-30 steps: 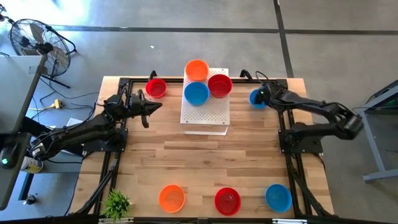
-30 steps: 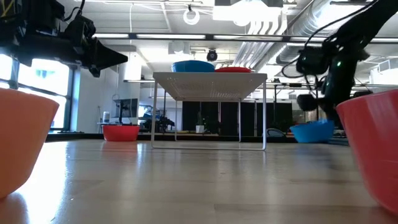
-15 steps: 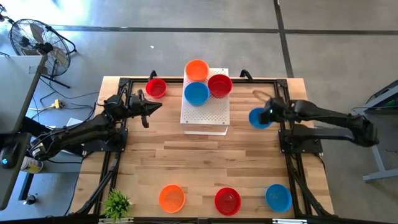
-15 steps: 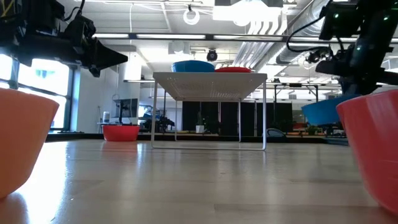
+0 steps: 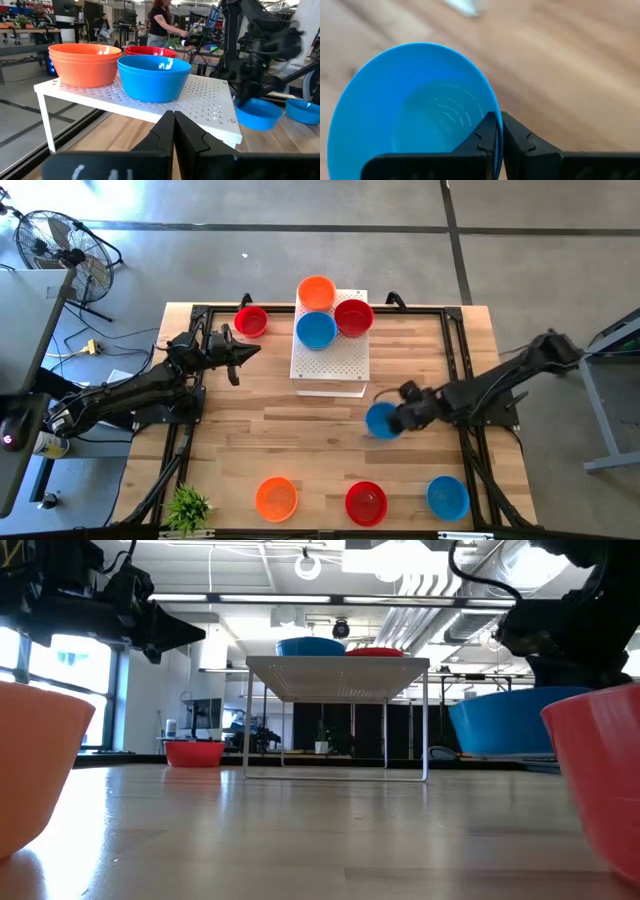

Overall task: Pick & Place Mini bowls
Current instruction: Stack the blue bowl on top of the blue bowls on the shelf

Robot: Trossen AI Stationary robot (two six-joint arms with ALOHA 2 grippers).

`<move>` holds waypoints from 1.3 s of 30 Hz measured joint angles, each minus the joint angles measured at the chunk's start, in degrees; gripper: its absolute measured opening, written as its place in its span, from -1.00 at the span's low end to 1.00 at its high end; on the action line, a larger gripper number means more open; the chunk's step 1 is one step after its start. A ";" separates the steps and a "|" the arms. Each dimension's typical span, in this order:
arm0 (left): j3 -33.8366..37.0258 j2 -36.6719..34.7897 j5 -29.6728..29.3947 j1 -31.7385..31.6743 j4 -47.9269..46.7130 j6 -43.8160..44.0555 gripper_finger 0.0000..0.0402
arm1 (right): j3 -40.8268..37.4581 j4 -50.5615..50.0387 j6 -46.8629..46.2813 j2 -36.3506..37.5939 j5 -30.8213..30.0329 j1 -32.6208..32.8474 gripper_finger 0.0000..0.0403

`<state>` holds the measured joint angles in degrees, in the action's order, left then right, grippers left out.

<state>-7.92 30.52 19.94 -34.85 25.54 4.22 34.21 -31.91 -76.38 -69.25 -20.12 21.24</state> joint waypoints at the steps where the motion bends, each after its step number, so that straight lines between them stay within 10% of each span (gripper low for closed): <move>1: 0.00 -0.02 0.00 0.00 0.00 -0.20 -1.00 | 0.66 2.70 0.52 -2.33 -0.65 1.06 -0.96; 19: -0.02 0.00 0.00 0.00 -0.13 -0.74 -1.00 | 28.91 11.50 25.12 -32.72 -5.30 -5.15 -0.97; 39: -0.04 0.00 -0.07 0.00 -2.59 -0.95 -1.00 | 30.16 25.21 26.97 -40.88 -3.80 -7.14 -0.97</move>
<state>-7.97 30.52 19.88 -34.85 22.95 3.27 64.37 -6.70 -49.41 -110.13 -23.92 14.11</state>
